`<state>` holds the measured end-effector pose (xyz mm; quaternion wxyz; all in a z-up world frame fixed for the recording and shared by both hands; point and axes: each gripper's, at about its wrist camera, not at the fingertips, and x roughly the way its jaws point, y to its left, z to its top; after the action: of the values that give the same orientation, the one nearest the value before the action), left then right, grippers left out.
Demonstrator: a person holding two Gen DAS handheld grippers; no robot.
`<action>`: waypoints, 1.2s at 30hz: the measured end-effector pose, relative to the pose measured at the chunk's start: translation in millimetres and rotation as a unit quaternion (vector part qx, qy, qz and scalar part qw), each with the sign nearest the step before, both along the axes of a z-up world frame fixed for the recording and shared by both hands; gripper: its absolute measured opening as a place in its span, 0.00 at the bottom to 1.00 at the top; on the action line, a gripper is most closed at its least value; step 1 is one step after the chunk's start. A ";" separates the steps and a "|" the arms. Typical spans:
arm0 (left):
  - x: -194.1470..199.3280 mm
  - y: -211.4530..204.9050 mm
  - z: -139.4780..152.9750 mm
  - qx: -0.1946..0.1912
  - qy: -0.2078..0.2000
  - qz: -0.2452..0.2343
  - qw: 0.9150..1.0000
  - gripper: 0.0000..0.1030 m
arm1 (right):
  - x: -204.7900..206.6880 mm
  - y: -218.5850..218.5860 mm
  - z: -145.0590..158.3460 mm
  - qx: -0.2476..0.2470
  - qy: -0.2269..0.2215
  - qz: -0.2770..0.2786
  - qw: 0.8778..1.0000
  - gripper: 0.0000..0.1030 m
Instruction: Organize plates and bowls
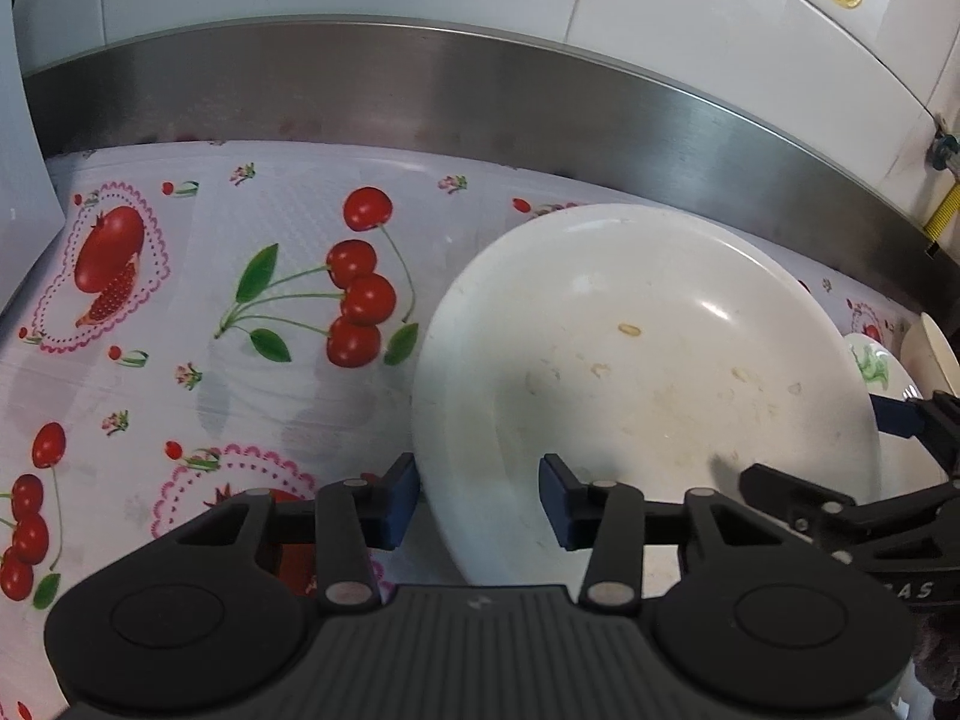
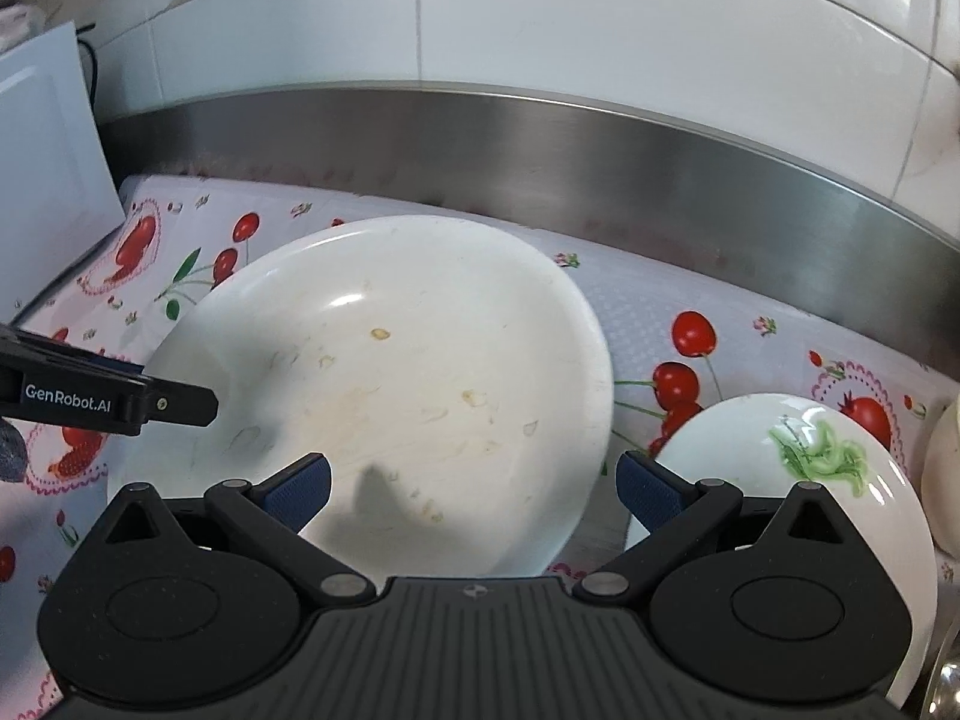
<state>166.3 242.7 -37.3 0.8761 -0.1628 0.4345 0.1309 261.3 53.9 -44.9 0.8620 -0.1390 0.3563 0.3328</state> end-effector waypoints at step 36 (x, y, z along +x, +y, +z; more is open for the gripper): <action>-100.1 -27.4 23.9 0.025 0.000 0.003 1.000 1.00 | -94.2 2.1 16.5 -0.017 -0.021 0.034 0.999 0.06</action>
<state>66.3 215.3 -13.4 0.8792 -0.1424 0.4310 0.1446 167.1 55.9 -28.4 0.8550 -0.1721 0.3390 0.3528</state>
